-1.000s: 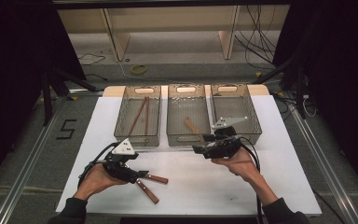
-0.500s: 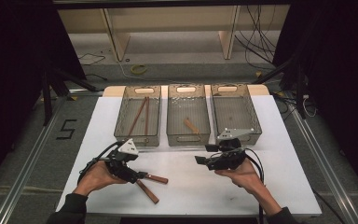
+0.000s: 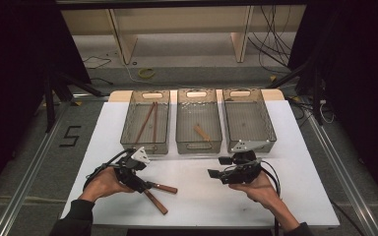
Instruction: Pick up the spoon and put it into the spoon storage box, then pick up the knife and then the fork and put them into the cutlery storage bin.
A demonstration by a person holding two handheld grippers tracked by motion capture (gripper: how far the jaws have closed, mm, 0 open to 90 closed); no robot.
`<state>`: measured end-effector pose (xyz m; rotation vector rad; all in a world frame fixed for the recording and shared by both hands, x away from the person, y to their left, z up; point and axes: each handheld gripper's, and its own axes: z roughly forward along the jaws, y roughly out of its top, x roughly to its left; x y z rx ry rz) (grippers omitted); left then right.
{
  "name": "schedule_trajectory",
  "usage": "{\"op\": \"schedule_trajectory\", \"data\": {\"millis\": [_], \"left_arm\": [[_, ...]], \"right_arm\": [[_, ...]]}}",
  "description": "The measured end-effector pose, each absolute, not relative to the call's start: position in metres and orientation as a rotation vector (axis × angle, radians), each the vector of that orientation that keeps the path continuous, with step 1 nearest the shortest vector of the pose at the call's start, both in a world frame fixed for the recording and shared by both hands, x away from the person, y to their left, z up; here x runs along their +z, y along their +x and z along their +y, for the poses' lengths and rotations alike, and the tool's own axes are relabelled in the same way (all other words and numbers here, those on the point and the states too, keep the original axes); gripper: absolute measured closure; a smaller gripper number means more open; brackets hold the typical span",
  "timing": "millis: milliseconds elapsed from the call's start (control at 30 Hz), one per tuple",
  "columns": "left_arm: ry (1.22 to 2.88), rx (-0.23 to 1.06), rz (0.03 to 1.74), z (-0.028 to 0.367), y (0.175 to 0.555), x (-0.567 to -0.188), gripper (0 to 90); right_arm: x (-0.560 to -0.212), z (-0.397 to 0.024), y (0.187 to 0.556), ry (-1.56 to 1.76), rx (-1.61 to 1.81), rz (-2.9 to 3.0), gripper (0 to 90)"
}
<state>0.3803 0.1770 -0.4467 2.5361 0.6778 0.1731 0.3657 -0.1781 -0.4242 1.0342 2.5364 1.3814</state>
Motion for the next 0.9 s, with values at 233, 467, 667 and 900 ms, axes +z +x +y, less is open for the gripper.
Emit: {"op": "schedule_trajectory", "data": {"millis": [233,467,667,900], "left_arm": [[2.587,0.171,0.667,0.173,0.383,-0.447,27.6],[2.629,0.163,0.648,0.167,0.386,-0.449,30.0],[2.654,0.156,0.613,0.161,0.388,-0.452,33.5],[2.7,0.127,0.557,0.156,0.388,-0.457,40.5]], "right_arm": [[-0.426,-0.179,0.362,1.034,1.385,2.541,33.7],[-0.426,-0.181,0.359,1.037,1.389,2.544,33.6],[-0.428,-0.183,0.36,1.037,1.389,2.546,33.6],[-0.428,-0.181,0.36,1.035,1.38,2.561,33.6]]}}
